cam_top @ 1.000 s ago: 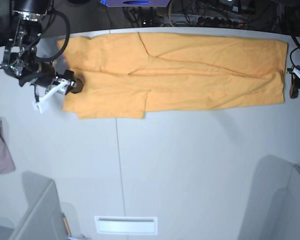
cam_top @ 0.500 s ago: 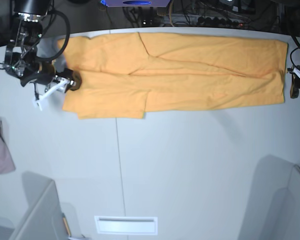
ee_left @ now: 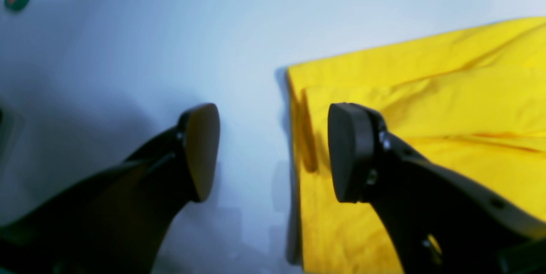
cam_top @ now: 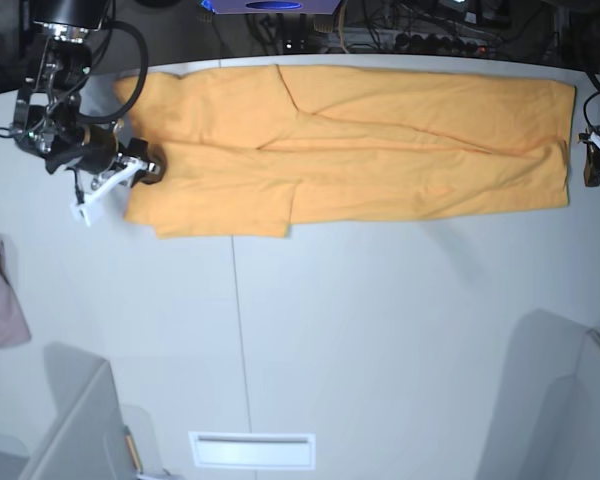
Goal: Fold the T-shirt properly
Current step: 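Move the right gripper to the folded strip's end and grasp it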
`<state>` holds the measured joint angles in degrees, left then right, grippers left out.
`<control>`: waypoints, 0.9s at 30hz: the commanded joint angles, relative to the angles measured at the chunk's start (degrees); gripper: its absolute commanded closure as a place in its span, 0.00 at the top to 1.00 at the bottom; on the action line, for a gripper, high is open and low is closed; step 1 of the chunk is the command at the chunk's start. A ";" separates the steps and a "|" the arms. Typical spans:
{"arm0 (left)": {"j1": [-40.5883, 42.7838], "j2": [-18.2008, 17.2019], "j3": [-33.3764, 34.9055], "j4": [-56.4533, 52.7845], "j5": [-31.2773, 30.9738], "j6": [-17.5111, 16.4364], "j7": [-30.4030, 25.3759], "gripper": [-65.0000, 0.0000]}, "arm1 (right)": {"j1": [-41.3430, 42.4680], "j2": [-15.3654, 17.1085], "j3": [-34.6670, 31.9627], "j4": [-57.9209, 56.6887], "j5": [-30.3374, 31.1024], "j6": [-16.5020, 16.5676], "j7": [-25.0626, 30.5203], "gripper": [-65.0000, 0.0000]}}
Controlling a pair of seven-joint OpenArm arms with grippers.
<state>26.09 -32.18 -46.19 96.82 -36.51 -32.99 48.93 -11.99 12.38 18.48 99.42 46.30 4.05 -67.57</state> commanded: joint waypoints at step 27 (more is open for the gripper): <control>-0.46 -1.62 -0.71 -0.33 -0.81 0.16 -1.41 0.59 | -5.64 -0.21 5.65 8.32 13.17 0.47 -1.40 0.00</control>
<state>25.74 -32.40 -46.19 95.85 -36.71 -33.01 48.69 -18.31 11.33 23.62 106.37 57.84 4.08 -69.91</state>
